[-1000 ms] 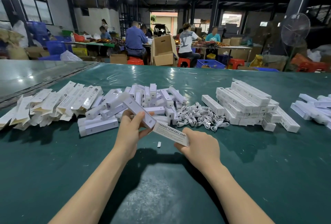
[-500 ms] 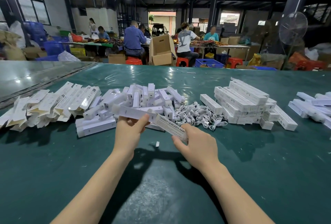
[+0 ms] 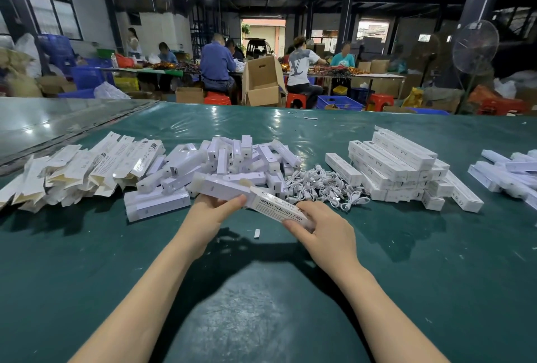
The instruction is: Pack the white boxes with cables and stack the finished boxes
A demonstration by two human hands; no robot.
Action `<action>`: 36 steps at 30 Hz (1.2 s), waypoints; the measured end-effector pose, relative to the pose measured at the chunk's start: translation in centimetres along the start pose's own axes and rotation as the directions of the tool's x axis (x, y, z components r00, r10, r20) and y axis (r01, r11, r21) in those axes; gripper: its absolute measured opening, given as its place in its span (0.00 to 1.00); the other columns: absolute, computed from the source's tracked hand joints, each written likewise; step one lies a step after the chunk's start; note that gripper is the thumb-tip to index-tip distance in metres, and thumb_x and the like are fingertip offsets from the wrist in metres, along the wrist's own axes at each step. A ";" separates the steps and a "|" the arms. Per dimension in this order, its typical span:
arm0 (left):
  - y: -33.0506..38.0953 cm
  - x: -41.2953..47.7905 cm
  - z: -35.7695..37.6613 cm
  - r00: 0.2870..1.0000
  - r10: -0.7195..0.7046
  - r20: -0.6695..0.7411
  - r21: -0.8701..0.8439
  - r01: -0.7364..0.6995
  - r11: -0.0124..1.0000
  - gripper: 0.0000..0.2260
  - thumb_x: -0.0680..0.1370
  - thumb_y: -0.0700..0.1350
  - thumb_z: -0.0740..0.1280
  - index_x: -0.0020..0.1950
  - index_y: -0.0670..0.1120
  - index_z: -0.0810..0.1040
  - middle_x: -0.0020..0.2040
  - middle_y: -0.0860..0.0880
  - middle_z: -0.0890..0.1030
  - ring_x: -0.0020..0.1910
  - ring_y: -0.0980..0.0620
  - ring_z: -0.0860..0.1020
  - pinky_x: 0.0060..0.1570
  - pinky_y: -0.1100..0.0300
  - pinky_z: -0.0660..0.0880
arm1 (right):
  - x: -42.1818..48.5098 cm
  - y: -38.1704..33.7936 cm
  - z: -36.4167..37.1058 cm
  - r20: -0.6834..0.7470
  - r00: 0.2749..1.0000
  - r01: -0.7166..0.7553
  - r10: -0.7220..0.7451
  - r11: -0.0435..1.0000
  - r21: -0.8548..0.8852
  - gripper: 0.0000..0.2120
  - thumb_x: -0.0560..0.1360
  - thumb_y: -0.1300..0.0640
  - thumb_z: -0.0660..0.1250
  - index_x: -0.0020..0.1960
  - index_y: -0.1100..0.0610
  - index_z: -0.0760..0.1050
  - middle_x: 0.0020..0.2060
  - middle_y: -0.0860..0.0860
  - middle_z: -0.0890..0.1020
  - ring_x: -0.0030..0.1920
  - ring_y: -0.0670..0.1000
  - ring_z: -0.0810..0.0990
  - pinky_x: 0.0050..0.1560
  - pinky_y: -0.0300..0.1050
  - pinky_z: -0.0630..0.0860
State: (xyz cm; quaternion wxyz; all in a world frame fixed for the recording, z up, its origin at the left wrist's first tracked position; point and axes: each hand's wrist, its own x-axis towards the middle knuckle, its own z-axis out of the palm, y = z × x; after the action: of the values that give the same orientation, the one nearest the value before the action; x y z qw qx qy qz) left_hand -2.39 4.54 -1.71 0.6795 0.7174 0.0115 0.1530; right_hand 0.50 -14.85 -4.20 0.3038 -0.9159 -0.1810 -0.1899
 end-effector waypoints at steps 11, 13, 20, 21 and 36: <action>-0.6 0.3 1.3 0.968 0.099 -0.231 0.123 -0.072 0.990 0.24 0.73 0.43 0.70 0.58 0.49 0.57 0.59 0.49 0.69 0.44 0.62 0.75 0.40 0.70 0.72 | 0.2 -0.3 -0.1 0.003 1.000 -0.001 0.001 1.000 0.027 0.12 0.76 0.44 0.60 0.53 0.49 0.76 0.46 0.45 0.78 0.46 0.50 0.76 0.40 0.43 0.66; -0.5 0.2 1.4 0.955 0.132 -0.264 0.084 -0.113 0.990 0.27 0.73 0.41 0.70 0.61 0.50 0.54 0.62 0.46 0.70 0.43 0.60 0.76 0.43 0.71 0.70 | 0.1 -0.6 0.0 -0.007 1.000 -0.003 0.003 0.999 0.051 0.12 0.76 0.44 0.60 0.52 0.49 0.76 0.45 0.45 0.77 0.45 0.50 0.75 0.39 0.43 0.66; -0.3 -0.3 2.0 0.923 0.290 -0.253 0.083 -0.278 0.957 0.22 0.73 0.35 0.69 0.56 0.54 0.61 0.47 0.49 0.77 0.38 0.62 0.78 0.39 0.75 0.71 | 0.2 -0.7 -0.2 -0.034 0.999 -0.019 0.022 0.995 0.094 0.11 0.76 0.45 0.61 0.50 0.49 0.77 0.40 0.43 0.74 0.41 0.48 0.72 0.38 0.42 0.62; -0.3 -0.3 1.9 0.921 0.298 -0.250 0.119 -0.277 0.954 0.18 0.73 0.37 0.69 0.53 0.54 0.66 0.48 0.50 0.77 0.39 0.64 0.77 0.39 0.74 0.71 | 0.2 -0.8 -0.3 -0.033 0.999 -0.019 0.022 0.995 0.095 0.11 0.76 0.45 0.61 0.51 0.49 0.77 0.40 0.43 0.74 0.41 0.48 0.72 0.38 0.42 0.62; -0.2 -0.9 3.5 0.995 0.077 -0.068 -0.143 -0.087 0.986 0.18 0.76 0.33 0.64 0.54 0.55 0.66 0.42 0.49 0.79 0.37 0.59 0.81 0.39 0.62 0.79 | 0.5 -3.4 -0.4 0.091 0.993 -0.111 0.074 0.844 0.525 0.04 0.75 0.60 0.66 0.46 0.56 0.80 0.37 0.49 0.81 0.38 0.46 0.77 0.43 0.41 0.72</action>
State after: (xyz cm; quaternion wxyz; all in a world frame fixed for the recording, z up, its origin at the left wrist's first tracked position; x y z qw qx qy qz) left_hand -2.44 0.94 -2.17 0.7227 0.6604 -0.0080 0.2036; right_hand -0.67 -12.50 -2.00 0.5465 -0.8105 -0.1921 -0.0869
